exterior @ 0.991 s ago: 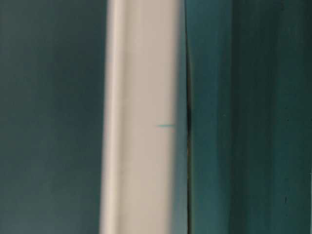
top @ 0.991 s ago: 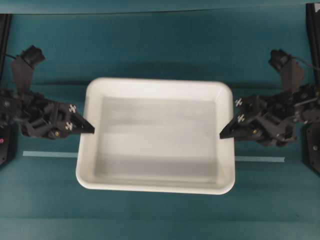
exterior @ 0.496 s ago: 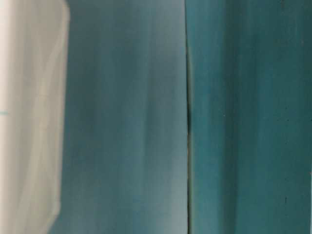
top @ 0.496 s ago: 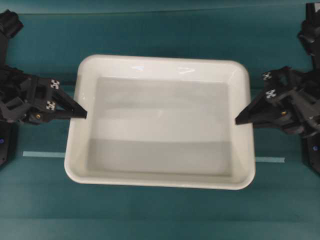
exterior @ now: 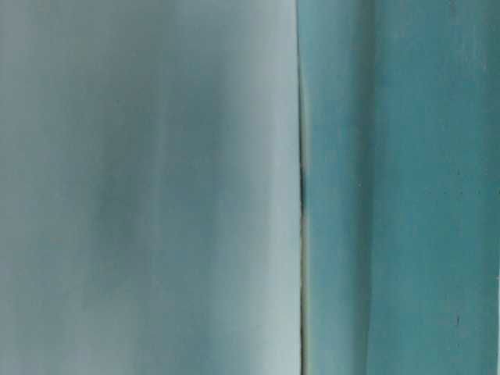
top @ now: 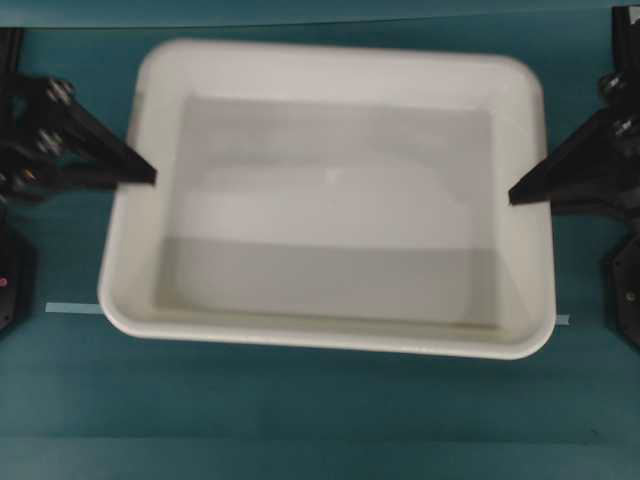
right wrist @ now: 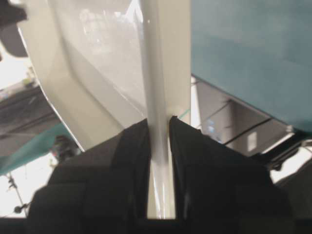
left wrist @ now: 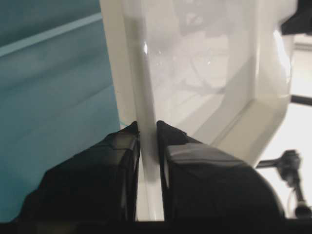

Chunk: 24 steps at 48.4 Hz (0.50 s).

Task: Lift the white case with both hands.
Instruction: 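Lift the tray upward with both grippers holding its side walls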

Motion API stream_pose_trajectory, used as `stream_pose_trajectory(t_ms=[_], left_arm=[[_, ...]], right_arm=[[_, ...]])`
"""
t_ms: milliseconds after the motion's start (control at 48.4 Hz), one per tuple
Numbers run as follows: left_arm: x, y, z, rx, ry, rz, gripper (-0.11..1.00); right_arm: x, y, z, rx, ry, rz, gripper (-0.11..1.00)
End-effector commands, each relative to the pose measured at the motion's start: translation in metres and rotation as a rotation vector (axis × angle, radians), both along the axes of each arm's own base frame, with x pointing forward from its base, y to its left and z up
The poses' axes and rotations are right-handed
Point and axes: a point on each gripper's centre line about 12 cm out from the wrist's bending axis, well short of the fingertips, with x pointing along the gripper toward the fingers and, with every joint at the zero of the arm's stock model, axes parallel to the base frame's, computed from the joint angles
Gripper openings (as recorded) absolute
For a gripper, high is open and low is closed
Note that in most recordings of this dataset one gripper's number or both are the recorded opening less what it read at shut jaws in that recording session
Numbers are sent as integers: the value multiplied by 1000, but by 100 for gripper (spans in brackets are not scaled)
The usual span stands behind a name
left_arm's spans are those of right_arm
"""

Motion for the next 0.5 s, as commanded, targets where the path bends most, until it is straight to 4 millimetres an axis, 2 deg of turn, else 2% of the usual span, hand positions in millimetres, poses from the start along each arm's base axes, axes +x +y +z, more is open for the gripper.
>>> stream_pose_trajectory(t_ms=[0, 268, 372, 475], left_arm=[[5, 4, 19, 13, -18, 9, 9], [11, -5, 47, 3, -71, -19, 8], [15, -6, 57, 2, -89, -20, 8], [19, -10, 59, -1, -91, -34, 8]], right_arm=[[10, -3, 21, -15, -41, -8, 11], [9, -1, 65, -22, -95, 8, 11], [5, -1, 73, -32, -65, 20, 11], [0, -1, 73, -37, -38, 24, 11]])
